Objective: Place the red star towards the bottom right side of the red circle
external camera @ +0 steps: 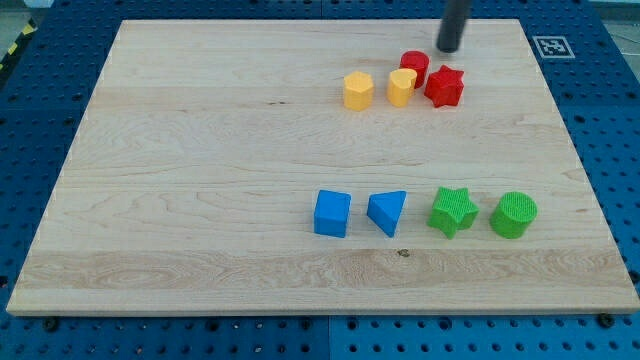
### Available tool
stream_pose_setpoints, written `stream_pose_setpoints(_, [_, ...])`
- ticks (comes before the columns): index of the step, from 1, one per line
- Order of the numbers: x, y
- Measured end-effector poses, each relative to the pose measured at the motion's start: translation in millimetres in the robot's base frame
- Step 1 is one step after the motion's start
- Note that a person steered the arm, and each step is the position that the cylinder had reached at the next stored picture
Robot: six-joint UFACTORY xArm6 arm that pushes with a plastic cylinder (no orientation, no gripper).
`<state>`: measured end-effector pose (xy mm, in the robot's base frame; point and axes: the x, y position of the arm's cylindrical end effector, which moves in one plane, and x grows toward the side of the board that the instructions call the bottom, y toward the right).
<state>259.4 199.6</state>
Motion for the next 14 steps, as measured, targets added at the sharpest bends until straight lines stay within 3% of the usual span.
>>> stream_pose_setpoints(2, [49, 66])
stream_pose_setpoints(4, [140, 62])
stream_pose_setpoints(5, [163, 44])
stream_pose_setpoints(14, [125, -32])
